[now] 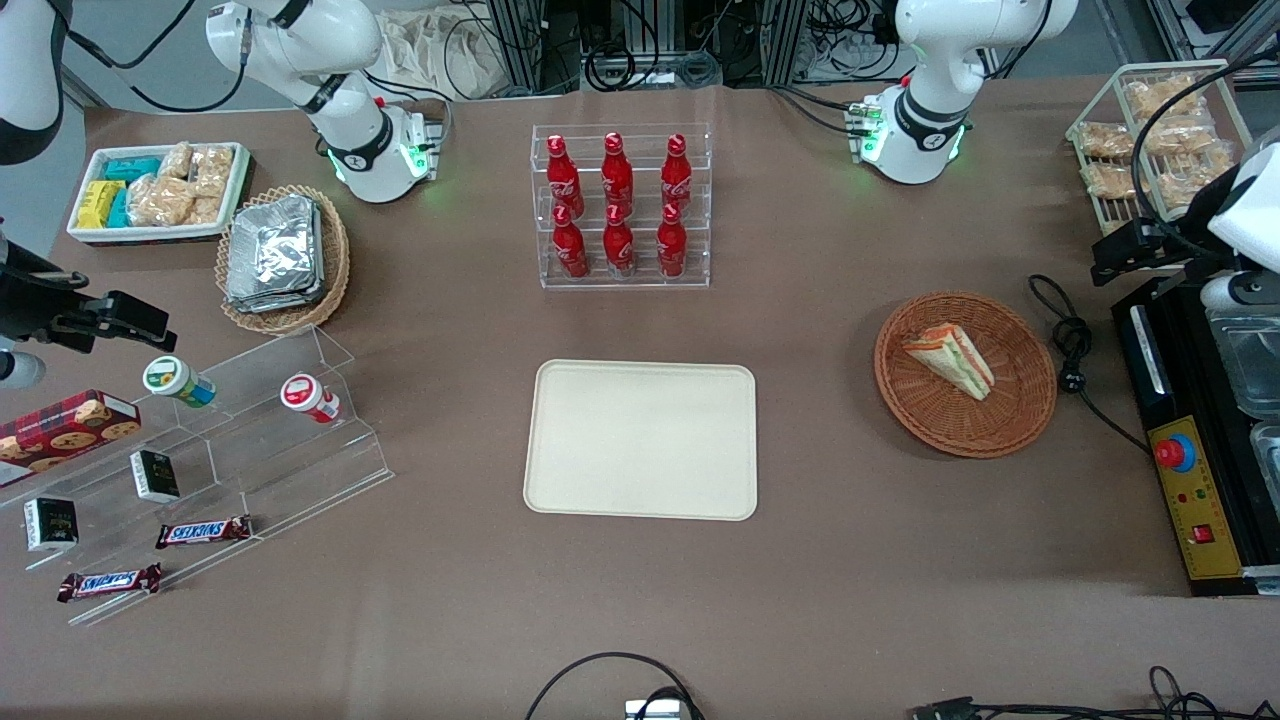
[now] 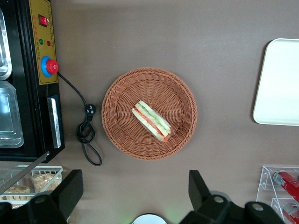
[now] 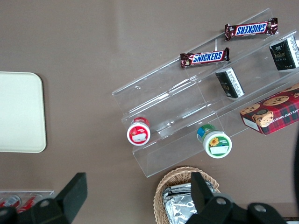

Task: Place sandwich from basket to tray
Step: 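Move the left gripper over the sandwich in the wicker basket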

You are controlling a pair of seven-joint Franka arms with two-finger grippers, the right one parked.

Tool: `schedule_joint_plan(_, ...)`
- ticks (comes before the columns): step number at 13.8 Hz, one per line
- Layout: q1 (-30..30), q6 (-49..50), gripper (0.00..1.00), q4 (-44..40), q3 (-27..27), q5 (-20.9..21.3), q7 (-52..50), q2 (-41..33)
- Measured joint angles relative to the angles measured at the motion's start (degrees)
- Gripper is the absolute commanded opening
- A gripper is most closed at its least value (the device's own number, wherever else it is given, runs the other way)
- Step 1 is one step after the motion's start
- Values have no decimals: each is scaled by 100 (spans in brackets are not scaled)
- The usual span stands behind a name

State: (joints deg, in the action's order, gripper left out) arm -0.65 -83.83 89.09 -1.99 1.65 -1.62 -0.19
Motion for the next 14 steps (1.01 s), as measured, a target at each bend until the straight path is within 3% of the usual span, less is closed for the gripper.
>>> schedule_joint_plan(8,7,167,100,139,-25,7,-436,68)
schedule_joint_plan(14,13,-989,100,1438,-108,49,-1540,-114)
